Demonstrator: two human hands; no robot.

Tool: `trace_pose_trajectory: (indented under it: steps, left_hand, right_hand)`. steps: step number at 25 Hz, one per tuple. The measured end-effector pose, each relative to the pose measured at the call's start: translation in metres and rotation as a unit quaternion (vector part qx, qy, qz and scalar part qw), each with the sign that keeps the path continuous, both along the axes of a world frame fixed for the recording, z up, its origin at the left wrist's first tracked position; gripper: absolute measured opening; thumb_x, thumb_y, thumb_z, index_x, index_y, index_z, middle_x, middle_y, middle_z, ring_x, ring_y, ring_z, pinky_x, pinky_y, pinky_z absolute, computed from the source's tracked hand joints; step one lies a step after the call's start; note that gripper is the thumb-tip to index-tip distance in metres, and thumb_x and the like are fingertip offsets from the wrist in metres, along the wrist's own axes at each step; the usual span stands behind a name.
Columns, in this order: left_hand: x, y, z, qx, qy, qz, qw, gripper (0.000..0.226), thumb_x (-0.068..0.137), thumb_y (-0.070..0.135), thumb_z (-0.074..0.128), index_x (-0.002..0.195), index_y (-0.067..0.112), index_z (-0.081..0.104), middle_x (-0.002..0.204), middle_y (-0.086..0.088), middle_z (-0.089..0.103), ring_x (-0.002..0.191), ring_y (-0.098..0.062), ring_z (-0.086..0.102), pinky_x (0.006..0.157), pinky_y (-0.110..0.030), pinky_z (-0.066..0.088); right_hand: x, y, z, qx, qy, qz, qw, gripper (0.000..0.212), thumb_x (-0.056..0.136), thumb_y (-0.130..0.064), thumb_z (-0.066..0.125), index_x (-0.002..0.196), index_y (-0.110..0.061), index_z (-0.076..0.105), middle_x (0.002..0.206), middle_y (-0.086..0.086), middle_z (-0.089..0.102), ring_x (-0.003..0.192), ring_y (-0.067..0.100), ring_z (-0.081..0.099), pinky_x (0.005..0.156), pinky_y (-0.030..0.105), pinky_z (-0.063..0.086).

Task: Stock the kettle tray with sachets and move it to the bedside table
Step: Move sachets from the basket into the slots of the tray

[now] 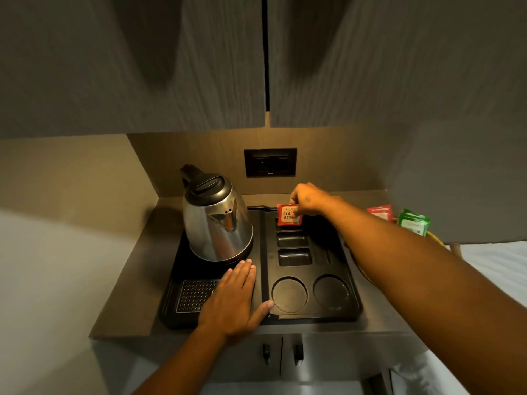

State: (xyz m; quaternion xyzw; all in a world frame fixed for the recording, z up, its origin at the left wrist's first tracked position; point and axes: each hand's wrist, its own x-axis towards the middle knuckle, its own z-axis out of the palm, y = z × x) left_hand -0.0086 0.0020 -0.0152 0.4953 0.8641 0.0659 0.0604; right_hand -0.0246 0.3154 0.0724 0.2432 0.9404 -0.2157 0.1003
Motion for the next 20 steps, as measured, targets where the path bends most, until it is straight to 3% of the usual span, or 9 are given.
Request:
trace_pose_trajectory:
  steps: [5, 7, 11, 13, 17, 20]
  left_hand:
    - [0.001, 0.000, 0.002, 0.000, -0.003, -0.001, 1.000, 0.090, 0.083, 0.079, 0.006, 0.153, 0.021, -0.001, 0.162, 0.002, -0.004, 0.147, -0.011, -0.012, 0.120, -0.034, -0.003]
    - [0.002, -0.001, 0.003, 0.003, -0.004, -0.001, 1.000, 0.090, 0.083, 0.079, 0.005, 0.152, 0.023, -0.002, 0.162, 0.003, -0.006, 0.146, -0.010, -0.013, 0.120, -0.034, -0.003]
    - [-0.001, 0.002, -0.002, 0.003, 0.007, 0.003, 1.000, 0.093, 0.080, 0.081, 0.001, 0.151, 0.022, -0.002, 0.161, 0.002, -0.006, 0.146, -0.011, -0.012, 0.119, -0.034, -0.004]
    - [-0.001, 0.005, -0.005, -0.001, 0.018, -0.004, 1.000, 0.095, 0.079, 0.081, 0.002, 0.151, 0.019, -0.001, 0.161, 0.000, -0.005, 0.146, -0.013, -0.011, 0.119, -0.034, -0.004]
    - [-0.001, 0.005, -0.003, -0.014, 0.028, 0.000, 0.999, 0.097, 0.078, 0.081, -0.001, 0.151, 0.017, 0.000, 0.161, -0.001, -0.004, 0.146, -0.014, -0.011, 0.118, -0.034, -0.004]
    - [-0.001, 0.006, -0.002, -0.017, 0.028, 0.001, 0.999, 0.098, 0.078, 0.081, 0.000, 0.152, 0.017, 0.003, 0.161, -0.002, -0.002, 0.146, -0.013, -0.010, 0.118, -0.034, -0.004]
  right_hand:
    - [-0.009, 0.007, -0.015, 0.043, -0.032, -0.016, 0.998, 0.037, 0.072, -0.022, 0.082, 0.104, -0.012, 0.066, 0.110, 0.010, 0.068, 0.101, 0.026, 0.064, 0.087, 0.041, 0.054]
    - [0.007, 0.013, -0.013, 0.054, 0.024, -0.045, 0.997, 0.047, 0.073, -0.021, 0.081, 0.116, -0.015, 0.062, 0.117, 0.009, 0.065, 0.105, 0.028, 0.062, 0.090, 0.045, 0.053]
    - [0.101, 0.053, -0.023, 0.176, 0.164, -0.114, 0.964, 0.036, 0.086, -0.009, 0.057, 0.121, -0.017, 0.060, 0.123, 0.011, 0.060, 0.112, 0.032, 0.056, 0.092, 0.043, 0.049]
    - [0.156, 0.081, -0.024, 0.231, 0.119, -0.173, 0.950, 0.038, 0.085, -0.020, 0.062, 0.123, -0.019, 0.058, 0.124, 0.009, 0.059, 0.111, 0.031, 0.056, 0.089, 0.041, 0.049]
    - [0.214, 0.113, -0.025, 0.232, -0.035, -0.219, 0.947, 0.072, 0.070, -0.040, 0.078, 0.132, -0.020, 0.046, 0.126, 0.009, 0.054, 0.112, 0.028, 0.054, 0.087, 0.042, 0.049]
    - [0.218, 0.120, -0.033, 0.216, -0.051, -0.220, 0.950, 0.076, 0.067, -0.042, 0.081, 0.130, -0.019, 0.045, 0.122, 0.009, 0.054, 0.110, 0.027, 0.054, 0.086, 0.043, 0.050]
